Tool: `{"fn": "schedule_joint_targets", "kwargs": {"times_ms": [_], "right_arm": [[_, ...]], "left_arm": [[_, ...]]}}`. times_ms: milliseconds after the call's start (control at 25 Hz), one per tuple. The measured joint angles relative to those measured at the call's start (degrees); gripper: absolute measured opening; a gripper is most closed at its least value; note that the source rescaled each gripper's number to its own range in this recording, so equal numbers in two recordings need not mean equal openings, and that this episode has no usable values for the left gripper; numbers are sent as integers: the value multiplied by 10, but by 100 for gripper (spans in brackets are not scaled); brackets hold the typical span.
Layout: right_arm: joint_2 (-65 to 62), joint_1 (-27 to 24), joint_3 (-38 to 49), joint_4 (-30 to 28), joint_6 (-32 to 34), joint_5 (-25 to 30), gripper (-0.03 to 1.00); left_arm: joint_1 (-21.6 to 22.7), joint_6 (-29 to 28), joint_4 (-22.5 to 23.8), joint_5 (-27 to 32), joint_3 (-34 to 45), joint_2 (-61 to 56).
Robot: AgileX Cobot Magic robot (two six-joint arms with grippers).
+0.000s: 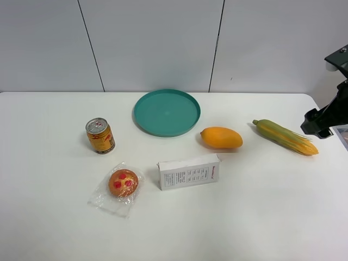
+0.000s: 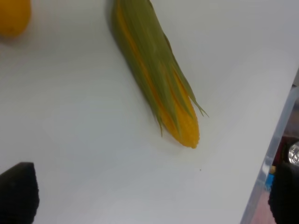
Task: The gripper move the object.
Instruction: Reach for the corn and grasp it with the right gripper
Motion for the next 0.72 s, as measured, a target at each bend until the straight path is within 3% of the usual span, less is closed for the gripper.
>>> {"fn": "schedule_joint_targets", "kwargs": {"times_ms": [480, 720], "right_arm": [[64, -15, 0, 17, 49, -91, 100], [109, -15, 0, -58, 8, -160, 100]], "left_arm": [[0, 0, 0, 0, 0, 0], [0, 0, 0, 0, 0, 0]]}}
